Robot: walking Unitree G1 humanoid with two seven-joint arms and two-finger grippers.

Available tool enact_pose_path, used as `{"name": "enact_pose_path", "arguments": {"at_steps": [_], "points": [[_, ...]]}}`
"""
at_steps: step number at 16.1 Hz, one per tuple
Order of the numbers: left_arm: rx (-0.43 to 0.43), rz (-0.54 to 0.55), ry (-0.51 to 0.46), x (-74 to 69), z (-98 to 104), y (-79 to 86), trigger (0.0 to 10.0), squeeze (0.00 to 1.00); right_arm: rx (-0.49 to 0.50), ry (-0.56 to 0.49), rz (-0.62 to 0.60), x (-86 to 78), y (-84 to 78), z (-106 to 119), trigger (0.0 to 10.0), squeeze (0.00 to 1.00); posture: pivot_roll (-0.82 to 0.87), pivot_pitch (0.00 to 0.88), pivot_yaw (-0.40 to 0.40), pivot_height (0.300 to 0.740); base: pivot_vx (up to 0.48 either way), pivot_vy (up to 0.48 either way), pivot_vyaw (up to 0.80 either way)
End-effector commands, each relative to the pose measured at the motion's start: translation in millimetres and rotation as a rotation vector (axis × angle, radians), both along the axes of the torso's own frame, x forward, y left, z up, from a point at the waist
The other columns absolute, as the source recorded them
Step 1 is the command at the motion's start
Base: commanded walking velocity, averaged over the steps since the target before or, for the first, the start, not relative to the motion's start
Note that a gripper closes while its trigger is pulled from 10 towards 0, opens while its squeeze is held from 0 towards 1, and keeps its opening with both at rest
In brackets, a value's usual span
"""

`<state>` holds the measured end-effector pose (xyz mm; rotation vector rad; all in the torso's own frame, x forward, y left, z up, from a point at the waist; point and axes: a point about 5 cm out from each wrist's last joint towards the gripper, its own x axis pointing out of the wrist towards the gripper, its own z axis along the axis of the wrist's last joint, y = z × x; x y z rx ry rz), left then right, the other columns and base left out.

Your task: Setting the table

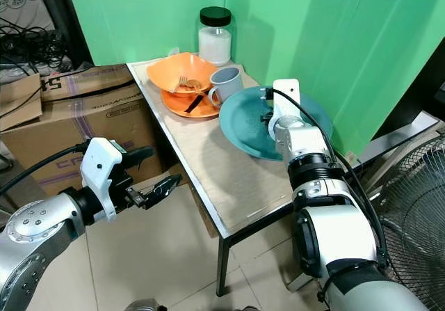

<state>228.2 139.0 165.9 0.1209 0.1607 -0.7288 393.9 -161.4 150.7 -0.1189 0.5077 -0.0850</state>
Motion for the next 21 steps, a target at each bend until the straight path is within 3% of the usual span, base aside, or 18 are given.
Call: {"name": "enact_pose_path", "arguments": {"at_steps": [1, 7, 10, 11, 13, 14, 15, 16, 17, 21], "points": [[0.006, -0.013, -0.019, 2.0, 3.3, -0.6, 10.0, 0.0, -0.004, -0.02, -0.019, 2.5, -6.1, 6.9, 0.0, 0.0, 0.2, 0.0, -0.038, 0.74, 0.0, 0.0, 0.0], [0.008, -0.015, -0.02, 2.8, 3.4, -0.7, 10.0, 0.0, -0.012, -0.036, -0.017, 3.3, -7.3, 11.9, 0.0, 0.0, 0.2, 0.0, -0.035, 0.74, 0.0, 0.0, 0.0], [0.008, -0.018, -0.023, 3.2, 3.6, -1.3, 10.0, 0.0, -0.018, -0.077, -0.002, 5.1, -7.9, 26.6, 1.5, 0.0, 0.2, 0.0, -0.034, 0.74, 0.0, 0.0, 0.0], [0.008, -0.018, -0.023, 3.2, 3.6, -1.3, 10.0, 0.0, -0.021, -0.082, -0.001, 5.2, -8.1, 28.6, 1.5, 0.0, 0.2, 0.0, -0.034, 0.74, 0.0, 0.0, 0.0], [0.009, -0.02, -0.024, 3.5, 3.6, -1.6, 10.0, 0.0, -0.022, -0.105, 0.016, 4.1, -7.5, 38.5, 4.1, 0.0, 0.2, 0.0, -0.032, 0.74, 0.0, 0.0, 0.0], [0.009, -0.021, -0.023, 3.8, 3.5, -1.8, 10.0, 0.0, -0.021, -0.107, 0.032, 2.5, -6.4, 40.2, 4.8, 0.0, 0.2, 0.0, -0.031, 0.74, 0.0, 0.0, 0.0], [0.009, -0.023, -0.023, 3.9, 3.2, -2.5, 10.0, 0.0, -0.025, -0.099, 0.05, -0.9, -5.9, 38.3, 8.0, 0.0, 0.2, 0.0, -0.032, 0.74, 0.0, 0.0, 0.0], [0.009, -0.023, -0.023, 4.0, 3.2, -2.5, 10.0, 0.0, -0.026, -0.095, 0.055, -2.1, -5.8, 37.5, 8.0, 0.0, 0.19, 0.0, -0.031, 0.74, 0.0, 0.0, 0.0], [0.009, -0.024, -0.024, 4.0, 3.0, -2.6, 10.0, 0.0, -0.033, -0.075, 0.063, -5.3, -6.6, 32.3, 10.0, 0.0, 0.19, 0.0, -0.03, 0.74, 0.0, 0.0, 0.0], [0.01, -0.027, -0.027, 4.6, 3.1, -3.5, 10.0, 0.0, -0.06, -0.032, 0.092, -13.3, -5.4, 19.7, 10.0, 0.0, 0.19, 0.0, -0.028, 0.74, 0.0, 0.0, 0.0]]}}
